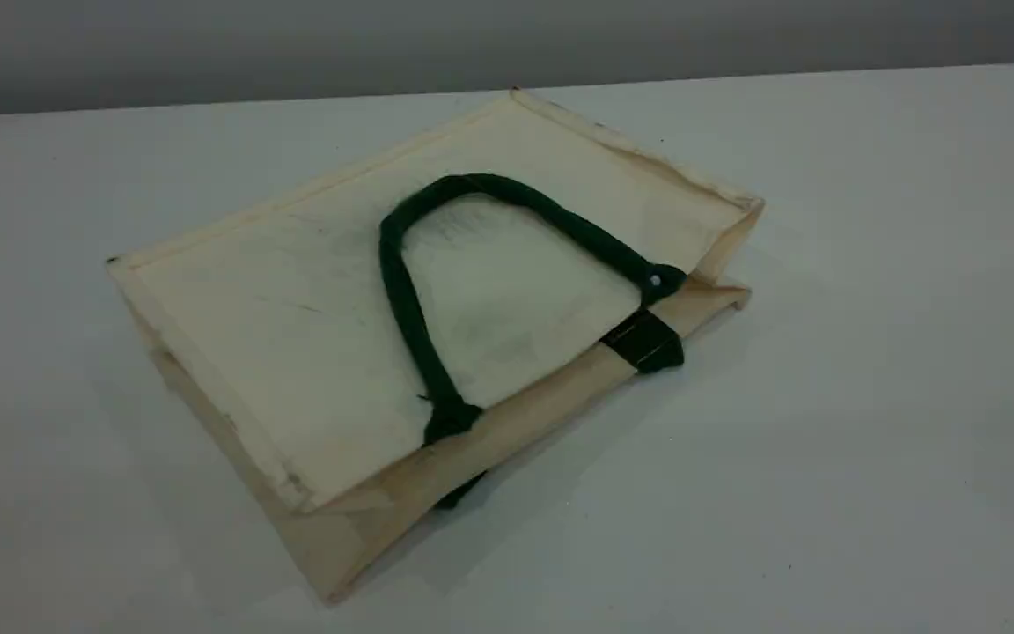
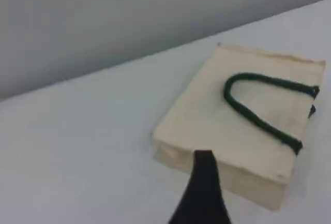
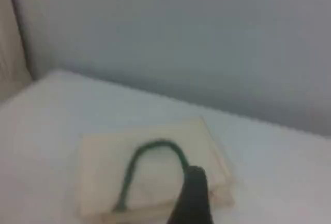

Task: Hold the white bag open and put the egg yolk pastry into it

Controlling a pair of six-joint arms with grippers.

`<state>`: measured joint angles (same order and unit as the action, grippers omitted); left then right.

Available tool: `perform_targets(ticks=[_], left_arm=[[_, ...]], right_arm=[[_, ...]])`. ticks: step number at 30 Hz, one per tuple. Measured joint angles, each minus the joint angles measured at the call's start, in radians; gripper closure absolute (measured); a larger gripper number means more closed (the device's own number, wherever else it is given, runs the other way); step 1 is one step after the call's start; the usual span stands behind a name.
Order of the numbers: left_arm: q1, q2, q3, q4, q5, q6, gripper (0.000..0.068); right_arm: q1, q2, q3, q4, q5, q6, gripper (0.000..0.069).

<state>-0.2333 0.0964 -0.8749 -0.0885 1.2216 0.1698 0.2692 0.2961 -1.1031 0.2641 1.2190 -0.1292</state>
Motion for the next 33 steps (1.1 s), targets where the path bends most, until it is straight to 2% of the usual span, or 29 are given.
perform_targets(ticks=[5,8,10,17,25,33], left_arm=[[0.000,-0.050,0.174,0.002,-0.009,-0.042,0.0134],[0.000,-0.049,0.269,0.003,-0.084,-0.057,0.0134],[0.000,-0.049,0.327,0.003,-0.111,-0.057,0.0134],[0.000,-0.049,0.369,0.003,-0.143,-0.062,0.0134],[0.000,-0.049,0.369,0.012,-0.141,-0.075,0.0134],[0.000,-0.049,0.369,0.011,-0.139,-0.075,0.0134]], right_arm=[[0.000,0.000,0.160,-0.025,0.000,-0.002,0.0125],[0.000,0.000,0.275,-0.042,-0.008,-0.007,0.0125],[0.000,0.000,0.356,-0.061,-0.057,-0.009,0.0125],[0.000,0.000,0.567,-0.108,-0.115,-0.010,0.0125],[0.000,-0.006,0.580,-0.111,-0.150,-0.010,0.0125],[0.000,-0.006,0.580,-0.089,-0.121,-0.003,0.0125]])
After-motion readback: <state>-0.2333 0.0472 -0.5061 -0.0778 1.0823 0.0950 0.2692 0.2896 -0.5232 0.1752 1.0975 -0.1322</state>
